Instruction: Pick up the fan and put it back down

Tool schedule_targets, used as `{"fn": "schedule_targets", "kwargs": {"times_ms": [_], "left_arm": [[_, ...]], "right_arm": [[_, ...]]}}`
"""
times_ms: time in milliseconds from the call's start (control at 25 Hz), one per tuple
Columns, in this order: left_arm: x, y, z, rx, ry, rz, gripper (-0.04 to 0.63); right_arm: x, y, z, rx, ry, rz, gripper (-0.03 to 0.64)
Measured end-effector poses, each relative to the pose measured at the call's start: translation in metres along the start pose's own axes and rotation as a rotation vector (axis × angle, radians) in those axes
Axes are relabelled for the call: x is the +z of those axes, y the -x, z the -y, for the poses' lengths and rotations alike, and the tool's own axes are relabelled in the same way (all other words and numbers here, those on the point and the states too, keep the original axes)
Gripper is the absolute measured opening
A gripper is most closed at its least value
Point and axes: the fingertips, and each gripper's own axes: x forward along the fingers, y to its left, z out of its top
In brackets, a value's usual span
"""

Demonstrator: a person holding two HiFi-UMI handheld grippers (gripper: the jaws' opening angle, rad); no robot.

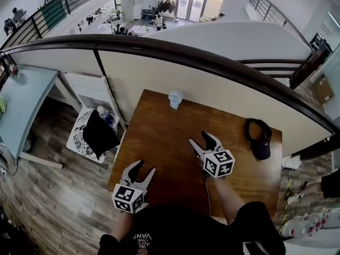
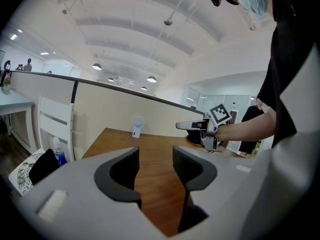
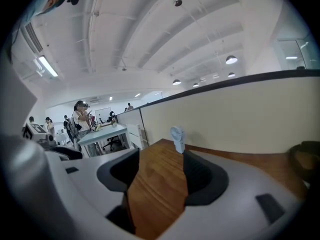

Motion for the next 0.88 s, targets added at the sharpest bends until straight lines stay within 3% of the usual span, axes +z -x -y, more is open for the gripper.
{"fn": "schedule_targets", "kwargs": {"times_ms": [280, 880], "left_arm": [[0.002, 0.014, 0.028, 0.036, 0.036, 0.005, 0.199], [0.004, 0.038, 0.101, 0.092, 0.009, 0.021, 0.198]], "right_arm": [[-0.019, 0.045, -0.008, 0.008, -0.028, -0.004, 0.255], [-0.043, 0.138, -0.031, 0.077, -0.045, -0.006, 0.255]]}}
